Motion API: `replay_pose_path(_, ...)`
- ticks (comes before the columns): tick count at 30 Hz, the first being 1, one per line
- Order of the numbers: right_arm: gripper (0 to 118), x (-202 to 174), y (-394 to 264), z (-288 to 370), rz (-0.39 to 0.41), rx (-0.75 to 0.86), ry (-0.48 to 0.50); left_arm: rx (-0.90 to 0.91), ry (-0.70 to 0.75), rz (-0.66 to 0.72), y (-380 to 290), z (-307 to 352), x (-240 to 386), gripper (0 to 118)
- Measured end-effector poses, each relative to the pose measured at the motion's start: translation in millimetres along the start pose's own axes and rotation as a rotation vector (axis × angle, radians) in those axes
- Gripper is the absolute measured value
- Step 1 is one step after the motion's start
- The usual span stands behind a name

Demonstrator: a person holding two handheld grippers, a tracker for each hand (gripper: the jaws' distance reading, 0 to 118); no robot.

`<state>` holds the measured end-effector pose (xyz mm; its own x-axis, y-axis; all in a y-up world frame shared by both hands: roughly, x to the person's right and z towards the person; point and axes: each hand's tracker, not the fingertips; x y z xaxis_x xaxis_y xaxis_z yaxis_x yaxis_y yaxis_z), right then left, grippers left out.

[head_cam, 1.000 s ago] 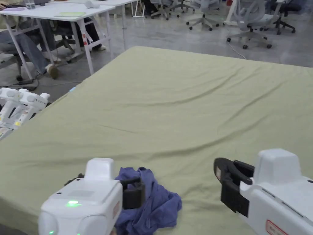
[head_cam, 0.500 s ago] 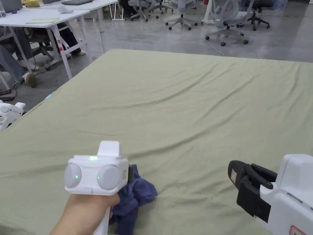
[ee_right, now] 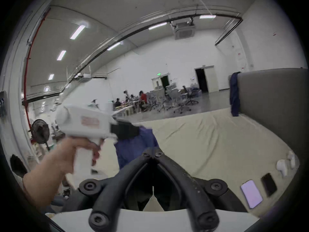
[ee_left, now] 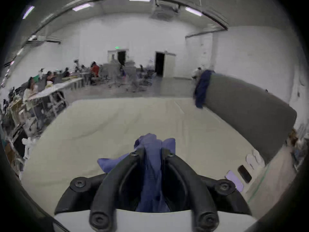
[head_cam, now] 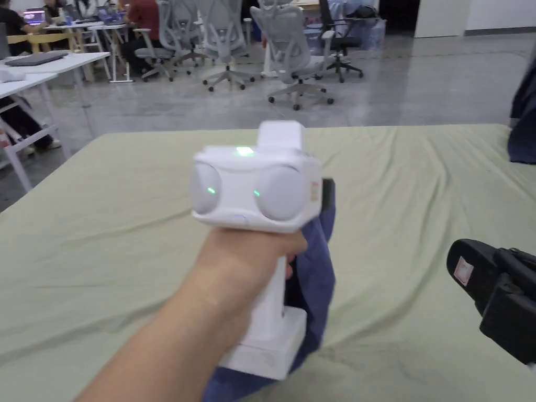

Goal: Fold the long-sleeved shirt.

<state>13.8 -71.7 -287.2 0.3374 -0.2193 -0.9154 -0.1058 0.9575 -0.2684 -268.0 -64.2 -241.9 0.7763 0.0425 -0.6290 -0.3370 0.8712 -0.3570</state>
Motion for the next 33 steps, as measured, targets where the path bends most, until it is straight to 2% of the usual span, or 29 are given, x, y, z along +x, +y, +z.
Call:
replay_pose_path(5,2,38.9,-19.2,21.3,-0.003,-0.045,-0.172,-0.373,-0.156,0.008,-116.6,-113.2,98.5,18)
replay_pose_path(8,2,59.0,-36.7,25.6,-0.047,-0.113,-0.228,-0.532,-0.156,-0.050,-187.6,-167.1,134.5,18)
replay_pose_path(10,2,65.2,-45.9,28.6,-0.059,-0.149,-0.259,-0.603,-0.145,-0.036,-216.0,-185.3,144.8,19)
replay_pose_path(11,2,66.0,-48.8,29.5,-0.062,-0.153,-0.264,-0.606,-0.131,-0.020,-222.3,-186.9,144.1,25)
replay_pose_path(12,2,68.8,-51.8,27.5,-0.066,-0.157,-0.264,-0.578,-0.131,-0.008,-221.3,-186.2,141.7,42)
replay_pose_path(14,2,68.8,-55.3,25.4,-0.084,-0.163,-0.259,-0.467,-0.187,0.020,-198.8,-172.1,129.8,101)
replay_pose_path(16,2,67.4,-57.4,19.4,-0.104,-0.167,-0.240,-0.343,-0.189,0.024,-172.0,-137.5,107.3,115)
replay_pose_path(17,2,65.0,-58.2,15.4,-0.104,-0.168,-0.229,-0.247,-0.178,0.028,-156.9,-115.6,89.2,118)
replay_pose_path(19,2,56.7,-60.4,7.7,-0.094,-0.169,-0.210,-0.122,-0.147,0.044,-136.8,-74.1,56.2,114)
replay_pose_path(21,2,51.8,-64.9,-4.6,-0.088,-0.179,-0.177,-0.098,-0.053,0.047,-134.5,-44.0,22.5,115)
replay_pose_path(24,2,42.4,-75.5,-22.0,-0.086,-0.203,-0.139,-0.176,0.085,0.007,-154.0,-10.0,-13.0,112)
replay_pose_path(25,2,40.5,-79.0,-27.6,-0.087,-0.214,-0.136,-0.218,0.138,0.003,-163.9,-5.0,-22.7,100)
replay_pose_path(26,2,38.2,-83.7,-33.6,-0.092,-0.227,-0.131,-0.224,0.156,0.029,-178.2,1.2,-36.5,69)
replay_pose_path(27,2,36.9,-87.8,-38.7,-0.099,-0.240,-0.123,-0.248,0.163,0.066,-189.5,-0.3,-47.0,4)
replay_pose_path(28,2,36.7,-91.3,-43.6,-0.104,-0.255,-0.116,-0.302,0.190,0.086,-198.2,-3.4,-56.8,3)
replay_pose_path(30,2,35.3,-98.8,-54.5,-0.078,-0.292,-0.099,-0.353,0.073,0.162,-205.7,-14.3,-83.7,4)
replay_pose_path(31,2,34.4,-101.4,-58.9,-0.061,-0.309,-0.101,-0.350,0.074,0.185,-205.1,-27.0,-97.2,9)
replay_pose_path(32,2,35.3,-103.3,-62.4,-0.055,-0.318,-0.105,-0.349,0.101,0.205,-201.9,-39.4,-106.8,24)
replay_pose_path(33,2,36.7,-104.9,-66.0,-0.055,-0.326,-0.106,-0.344,0.129,0.205,-196.9,-51.9,-117.3,54)
